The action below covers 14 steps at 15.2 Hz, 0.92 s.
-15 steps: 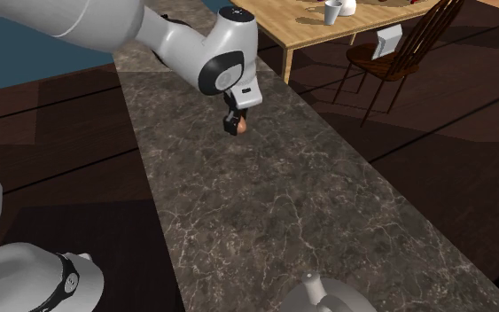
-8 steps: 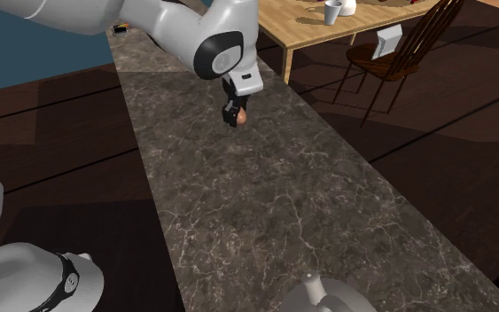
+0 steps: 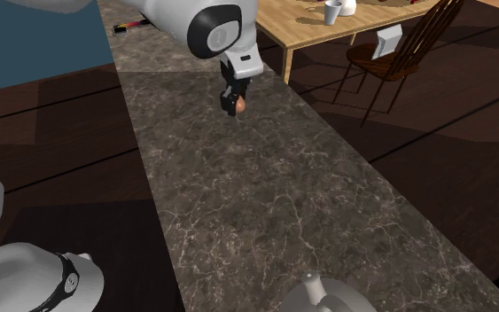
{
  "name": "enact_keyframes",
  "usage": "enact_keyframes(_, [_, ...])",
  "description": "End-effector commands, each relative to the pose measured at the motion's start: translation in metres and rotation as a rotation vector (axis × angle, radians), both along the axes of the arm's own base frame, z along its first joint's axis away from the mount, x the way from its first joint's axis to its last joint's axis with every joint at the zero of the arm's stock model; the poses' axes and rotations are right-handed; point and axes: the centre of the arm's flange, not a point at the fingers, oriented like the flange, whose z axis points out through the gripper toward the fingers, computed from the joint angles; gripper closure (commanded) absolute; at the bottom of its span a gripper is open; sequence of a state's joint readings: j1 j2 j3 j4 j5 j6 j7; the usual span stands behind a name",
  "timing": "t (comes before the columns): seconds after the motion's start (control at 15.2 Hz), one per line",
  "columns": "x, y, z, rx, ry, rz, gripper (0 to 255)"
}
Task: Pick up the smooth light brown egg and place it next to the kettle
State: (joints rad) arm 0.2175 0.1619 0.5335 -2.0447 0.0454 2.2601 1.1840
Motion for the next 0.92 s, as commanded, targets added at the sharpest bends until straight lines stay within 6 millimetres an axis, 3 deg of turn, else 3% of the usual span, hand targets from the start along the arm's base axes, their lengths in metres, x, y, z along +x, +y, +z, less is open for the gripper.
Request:
enact_keyframes(0.0, [0.001,-0.001,0.011,0.000,0.000,0.000,255])
enact_keyframes(0.86, [0.001,-0.001,0.080,0.000,0.000,0.000,255])
